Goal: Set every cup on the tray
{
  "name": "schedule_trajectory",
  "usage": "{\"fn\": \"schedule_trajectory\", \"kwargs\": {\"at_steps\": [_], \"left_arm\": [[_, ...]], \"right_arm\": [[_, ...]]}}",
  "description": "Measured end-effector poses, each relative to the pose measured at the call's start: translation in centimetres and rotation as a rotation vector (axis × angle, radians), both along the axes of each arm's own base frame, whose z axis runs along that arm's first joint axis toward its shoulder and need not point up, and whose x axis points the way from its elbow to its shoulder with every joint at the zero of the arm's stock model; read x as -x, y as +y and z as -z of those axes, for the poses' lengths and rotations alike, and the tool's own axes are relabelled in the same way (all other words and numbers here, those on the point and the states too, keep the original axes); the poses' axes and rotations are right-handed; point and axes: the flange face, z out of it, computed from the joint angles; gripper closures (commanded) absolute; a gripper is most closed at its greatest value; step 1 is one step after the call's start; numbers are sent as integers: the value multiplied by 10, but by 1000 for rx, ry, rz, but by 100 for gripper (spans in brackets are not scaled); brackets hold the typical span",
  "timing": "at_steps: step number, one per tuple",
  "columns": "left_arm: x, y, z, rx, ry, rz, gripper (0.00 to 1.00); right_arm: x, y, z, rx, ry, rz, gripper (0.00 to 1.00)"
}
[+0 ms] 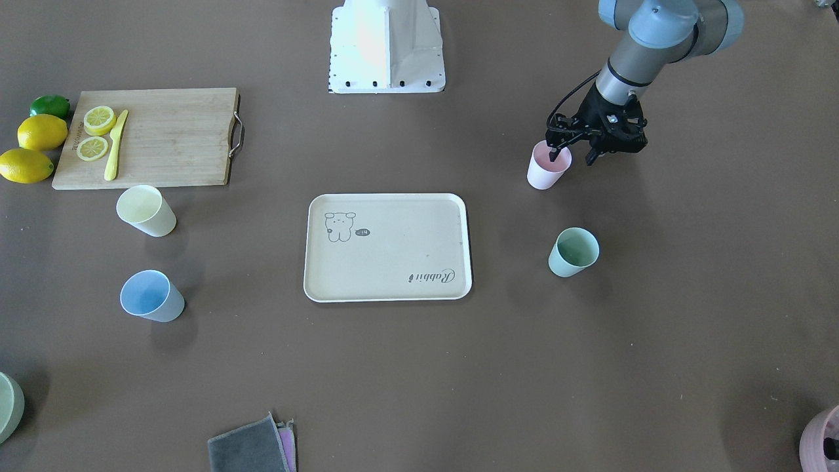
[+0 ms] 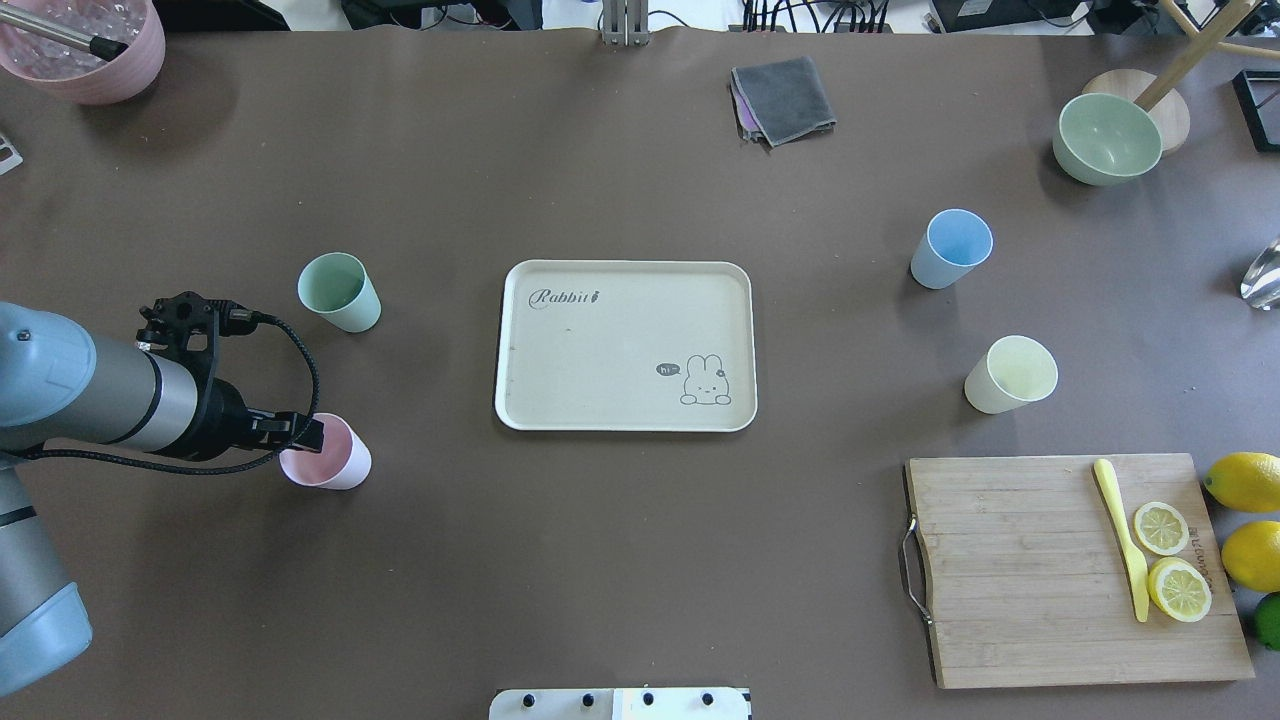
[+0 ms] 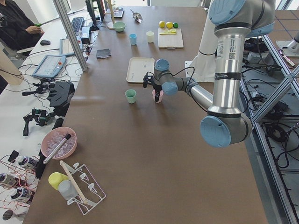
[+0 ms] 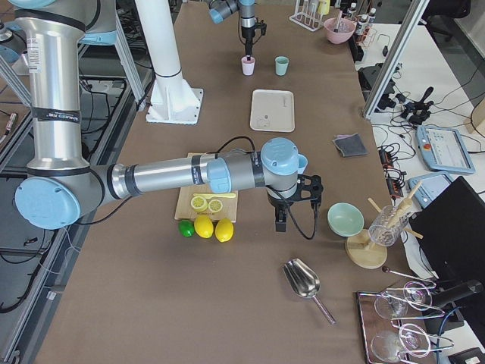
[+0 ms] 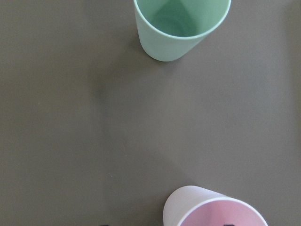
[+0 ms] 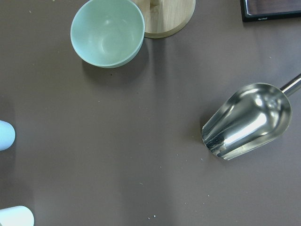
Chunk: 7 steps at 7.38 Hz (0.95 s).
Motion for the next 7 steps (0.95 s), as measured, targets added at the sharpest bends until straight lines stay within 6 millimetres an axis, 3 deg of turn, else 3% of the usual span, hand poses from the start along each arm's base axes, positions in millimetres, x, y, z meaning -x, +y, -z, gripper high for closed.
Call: {"fn": "schedule_trajectory", "kwargs": {"at_steps": [1,2,5,7], "left_arm": [[-4,3,-1,0,0,-9,90],[-6,5,-1,-2,1,-16,100],[-6,4,2,-4,9,-15,100],[8,-15,25,1,42,14,100]], "right_arm": [[16,-8,18,10,-9,-7,0],[39,-16,34,27,-17,-8,0],[96,-32,67,50,-21,16,0],[124,-36,77,65,-13,28,0]]}}
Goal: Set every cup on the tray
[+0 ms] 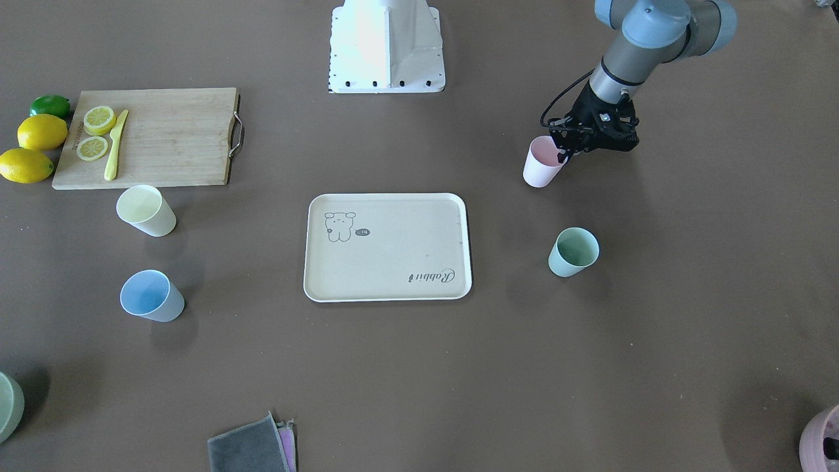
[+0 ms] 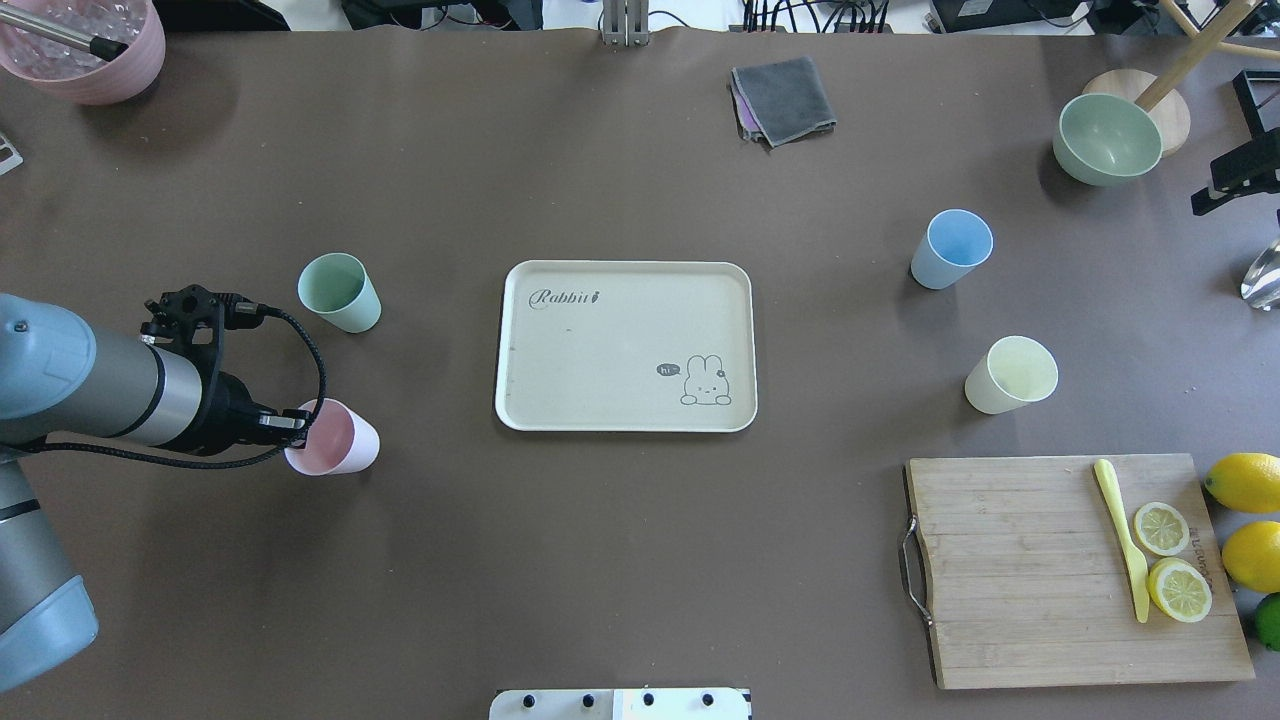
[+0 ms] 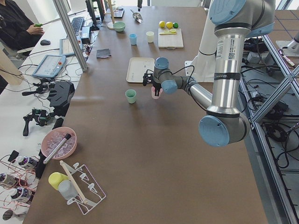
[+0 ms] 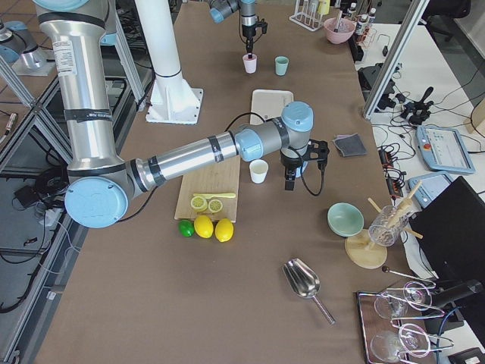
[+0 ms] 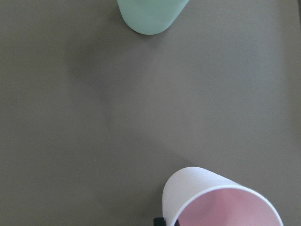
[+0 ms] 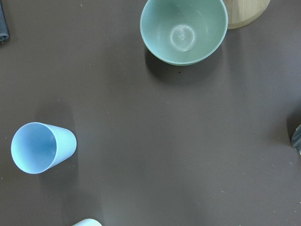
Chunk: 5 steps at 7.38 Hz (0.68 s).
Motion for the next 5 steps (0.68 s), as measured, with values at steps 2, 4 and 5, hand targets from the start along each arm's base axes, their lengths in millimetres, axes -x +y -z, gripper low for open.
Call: {"fn": "schedule_trajectory", "kwargs": {"at_steps": [2,4,5], "left_arm": [[-15,-35,76,49,19,21,100],[-40,-56,155,112,16,57,100],[-53,-66,177,130,14,75,100]], "right_arm": [[53,0,11,23,44,-23,0],[102,18,5,12,51,-19,0],[118,33,-5,8,47,-6,0]]}}
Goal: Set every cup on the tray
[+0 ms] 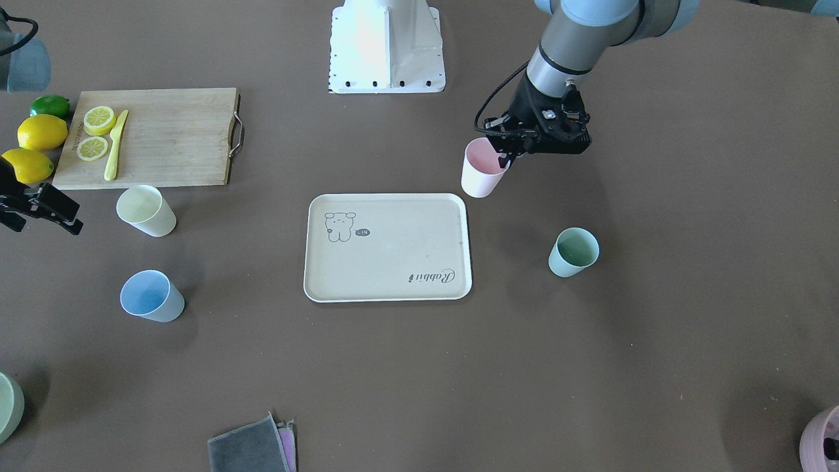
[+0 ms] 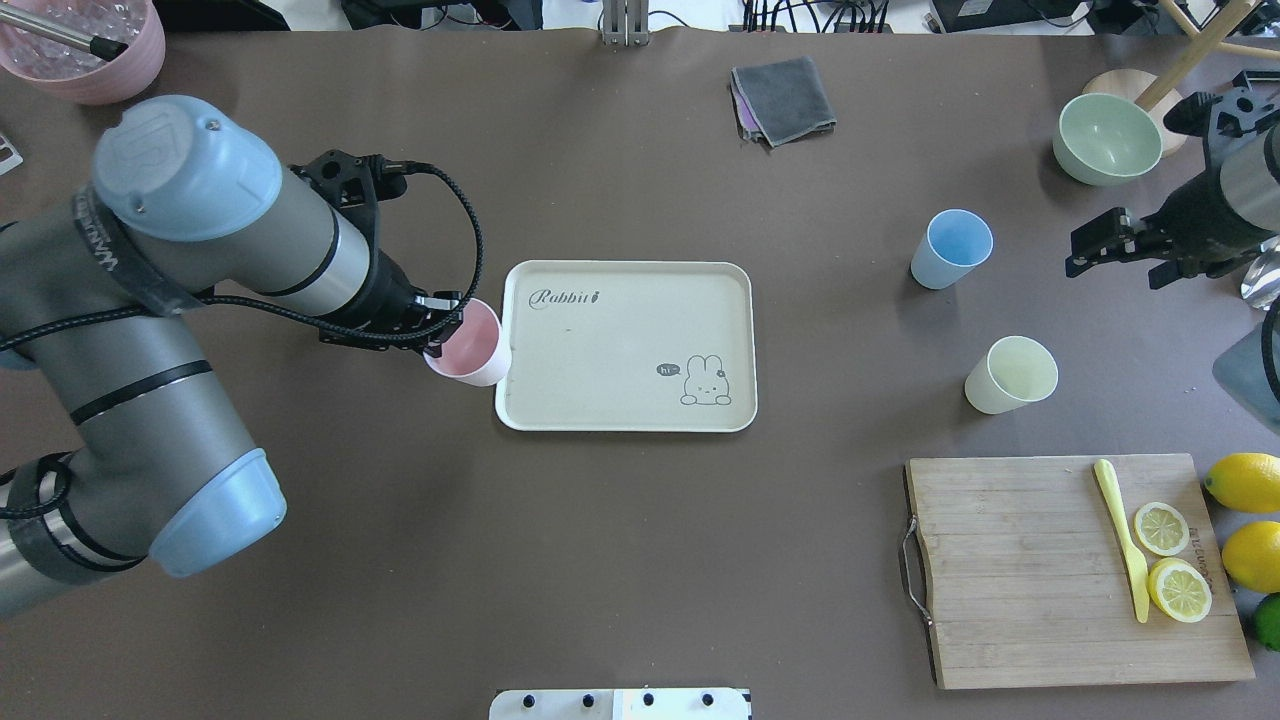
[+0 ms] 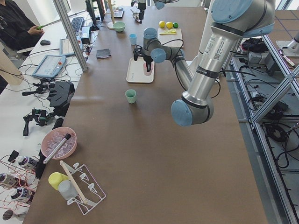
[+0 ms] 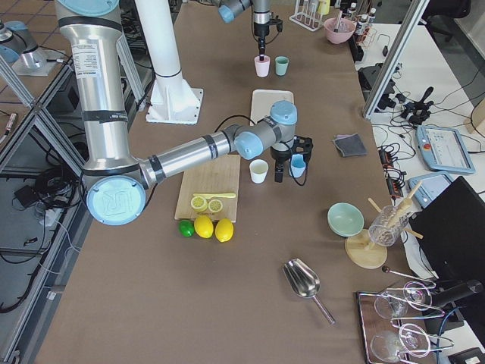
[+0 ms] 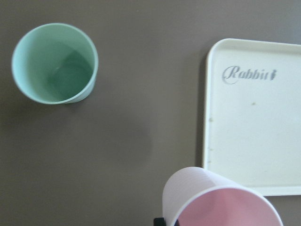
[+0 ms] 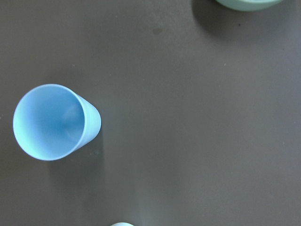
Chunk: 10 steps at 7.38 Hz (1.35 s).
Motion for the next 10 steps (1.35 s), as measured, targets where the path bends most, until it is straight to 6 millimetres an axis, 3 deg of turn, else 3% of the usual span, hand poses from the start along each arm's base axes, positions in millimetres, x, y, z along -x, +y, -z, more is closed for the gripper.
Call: {"fn": "schedule_trajectory", "kwargs": {"at_steps": [2,4,5,6,7,8,10], "left_arm": [[-23,-19,24,4,-11,25,100],[-30,-25,32,-2,-15,30,100],[-31,-26,32,-4,-15,30,100],[-31,-26,33,-6,-15,30,100],[-32,-27,34,-9,-16,31,100],[-36,-27,34,-10,-19,30,100],[-57,-15,31,-33,-44,28,100]], "right_arm": [[27,32,-22,-3,2,43,0],[58,65,-36,6,-8,63,0],[74,76,-38,13,-8,62,9],[81,82,-39,18,-6,62,46],[85,83,-40,20,-5,61,95],[87,83,-38,18,-7,61,100],[87,75,-27,3,-23,52,100]]}}
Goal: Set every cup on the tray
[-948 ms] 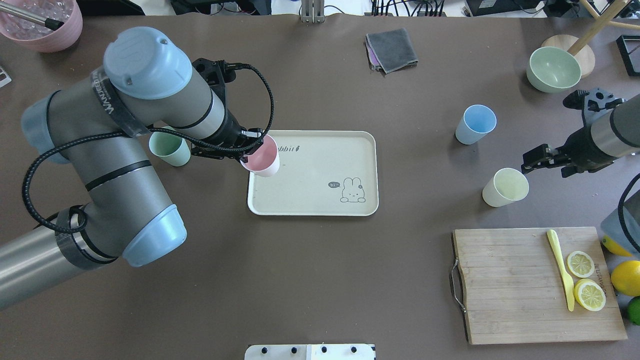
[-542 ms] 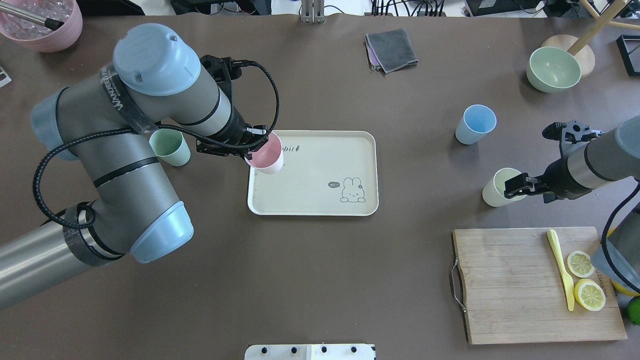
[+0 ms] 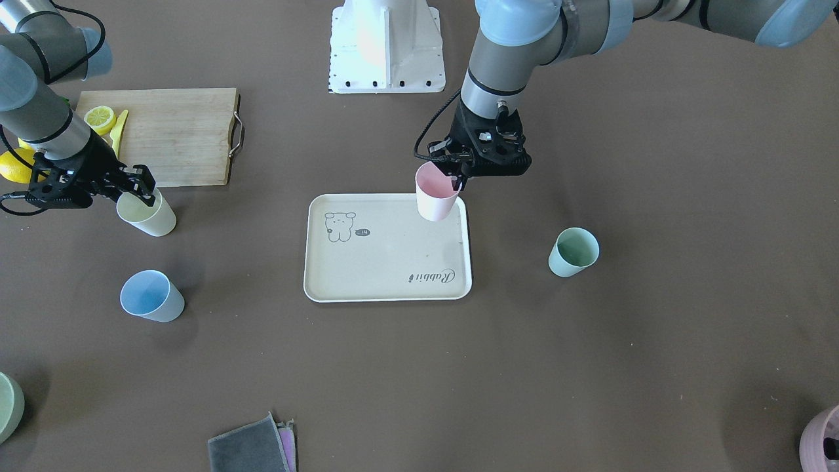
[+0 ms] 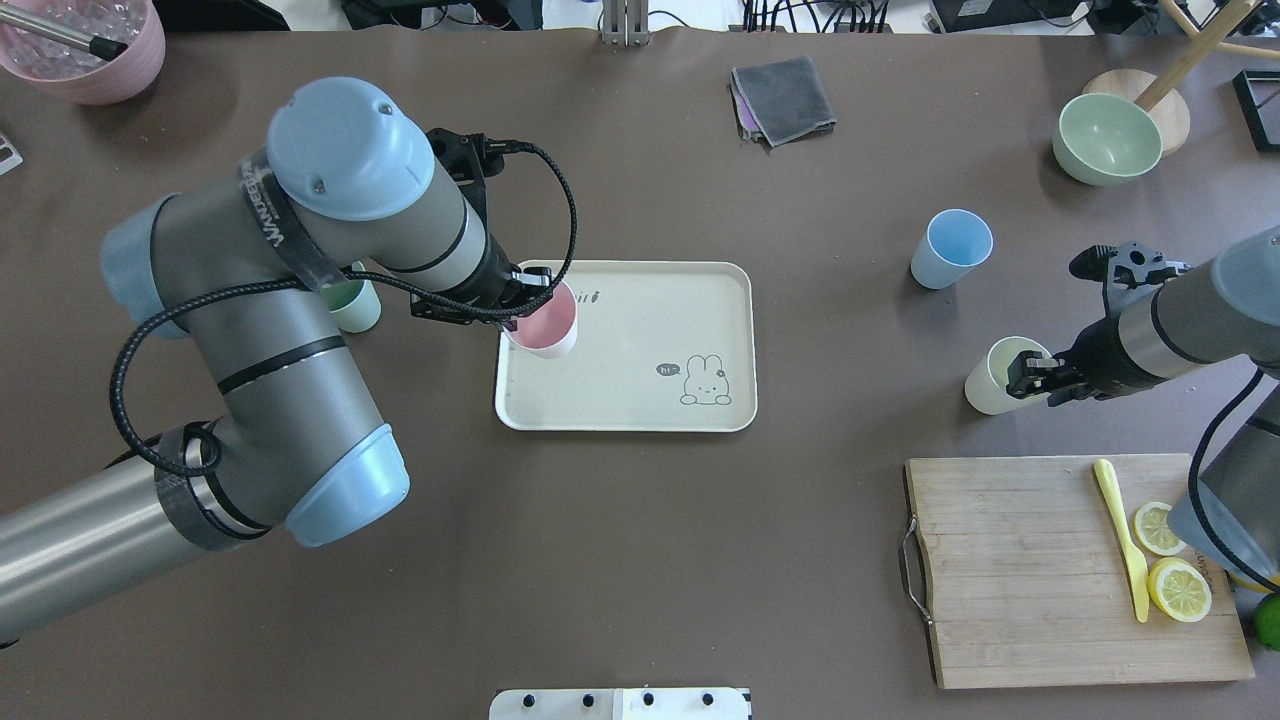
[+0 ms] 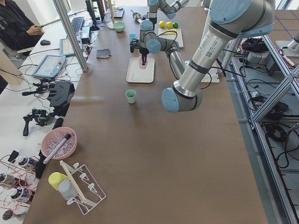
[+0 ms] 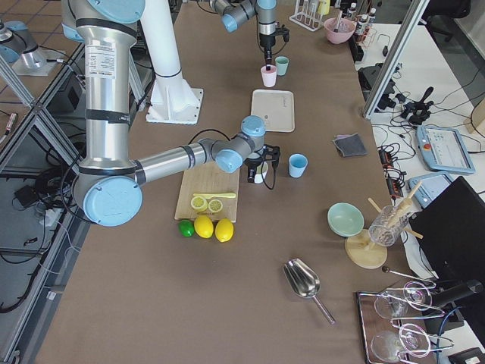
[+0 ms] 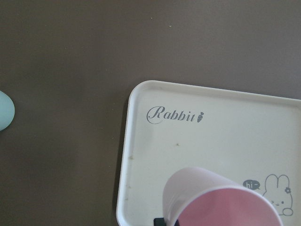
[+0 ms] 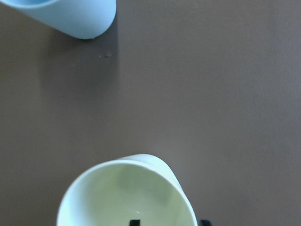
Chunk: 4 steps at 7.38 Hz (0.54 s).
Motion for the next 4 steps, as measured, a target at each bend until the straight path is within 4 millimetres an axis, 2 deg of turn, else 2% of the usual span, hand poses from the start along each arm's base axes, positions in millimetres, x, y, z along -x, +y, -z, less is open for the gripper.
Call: {"fn": "schedule_trajectory", "kwargs": {"at_steps": [2,4], "left_arm": [[-13,11,-7,-19,-22,-1,100],[-20,16,-24,-23,-51,-2,100]], "right_arm": [[-16,-10,18,-13,-29,-29,100],[-40,-23,45,-8,-91,-48,100]]}}
